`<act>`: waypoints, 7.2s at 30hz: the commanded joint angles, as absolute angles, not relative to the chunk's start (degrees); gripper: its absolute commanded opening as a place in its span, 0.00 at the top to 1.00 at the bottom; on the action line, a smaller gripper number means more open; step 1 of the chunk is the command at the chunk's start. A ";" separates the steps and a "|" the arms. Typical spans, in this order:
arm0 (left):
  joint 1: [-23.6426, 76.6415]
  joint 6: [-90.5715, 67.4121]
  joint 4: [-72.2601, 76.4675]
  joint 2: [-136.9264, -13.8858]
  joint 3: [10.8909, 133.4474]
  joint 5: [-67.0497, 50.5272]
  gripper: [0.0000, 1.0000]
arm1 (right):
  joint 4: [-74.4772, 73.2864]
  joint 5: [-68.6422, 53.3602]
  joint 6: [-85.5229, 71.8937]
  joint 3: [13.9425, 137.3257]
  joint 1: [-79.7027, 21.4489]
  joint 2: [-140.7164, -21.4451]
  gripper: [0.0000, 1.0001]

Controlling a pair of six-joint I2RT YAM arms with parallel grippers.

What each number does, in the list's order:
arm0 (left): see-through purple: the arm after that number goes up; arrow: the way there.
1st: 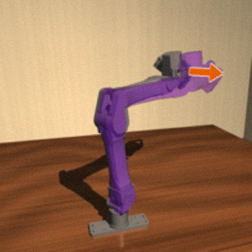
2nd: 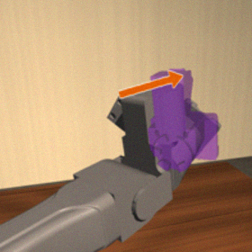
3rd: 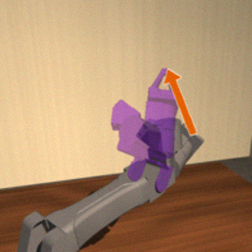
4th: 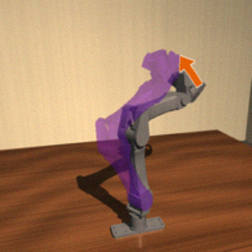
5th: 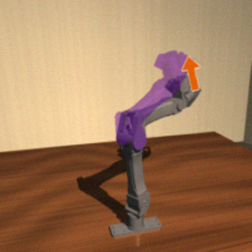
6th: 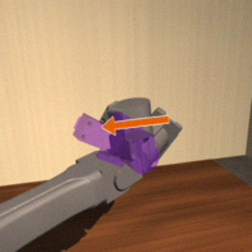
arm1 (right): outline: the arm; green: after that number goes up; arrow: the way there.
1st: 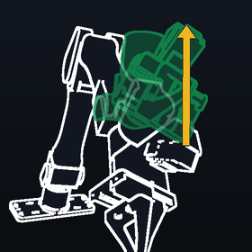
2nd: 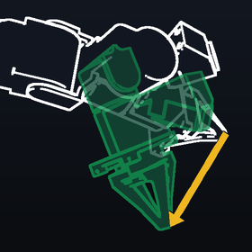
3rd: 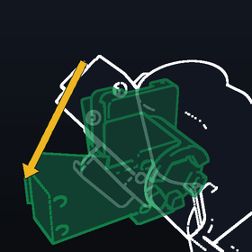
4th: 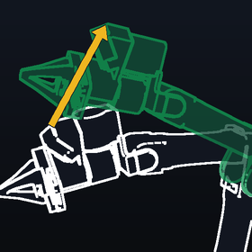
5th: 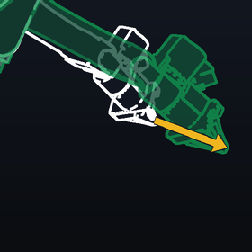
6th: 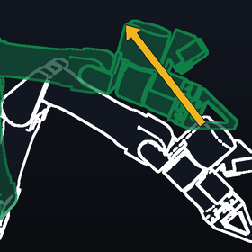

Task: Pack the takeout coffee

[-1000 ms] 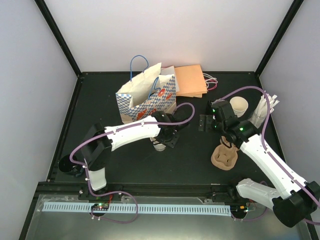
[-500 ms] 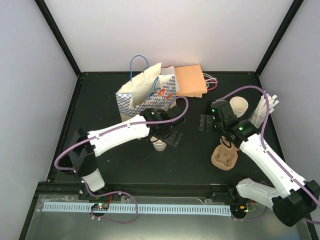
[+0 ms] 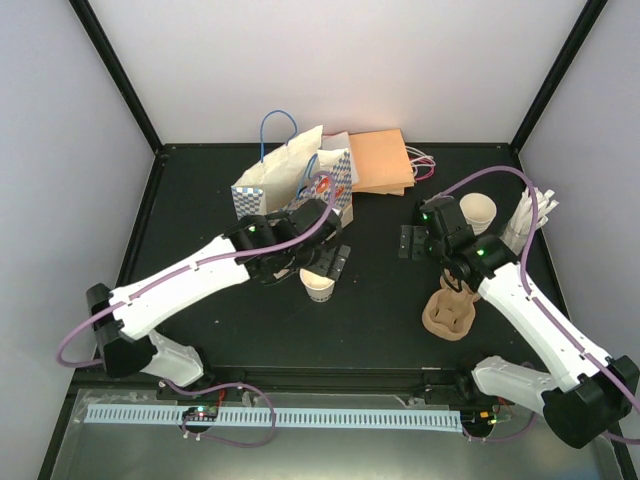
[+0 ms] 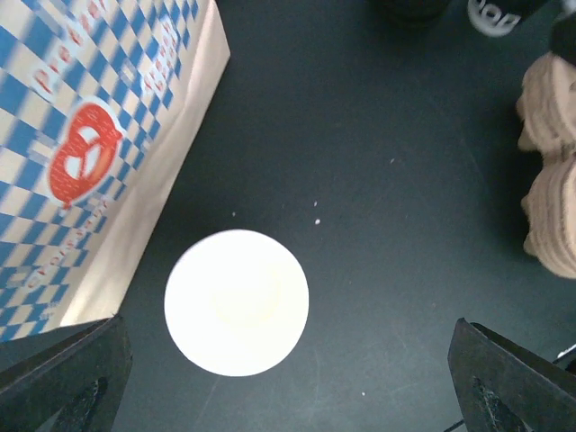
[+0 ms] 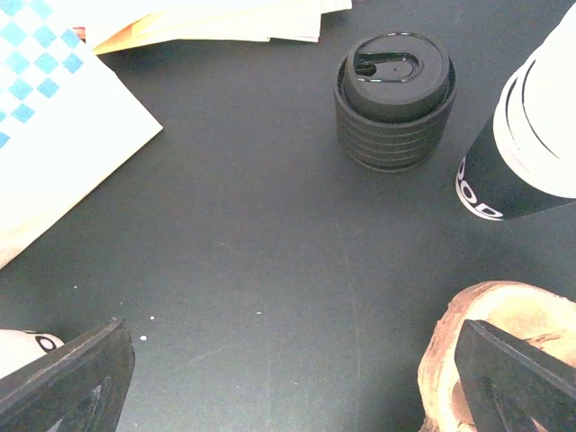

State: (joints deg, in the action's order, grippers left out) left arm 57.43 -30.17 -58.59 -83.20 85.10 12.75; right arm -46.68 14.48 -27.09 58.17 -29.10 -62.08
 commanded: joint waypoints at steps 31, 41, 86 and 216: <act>57.30 -23.69 -40.19 -48.49 56.98 18.24 0.01 | -49.99 13.10 -27.72 77.98 -20.42 -88.54 0.00; 57.24 -23.28 -37.65 -45.09 53.93 15.50 0.01 | -55.14 20.94 -25.72 91.51 -17.98 -105.07 0.00; 57.22 -24.24 -37.65 -47.81 54.89 12.65 0.01 | -59.63 10.36 -25.33 104.94 -9.71 -122.67 0.13; 29.15 -34.62 -26.72 -45.87 35.66 -21.59 0.11 | -36.88 1.24 -8.18 73.23 -55.64 -91.91 0.28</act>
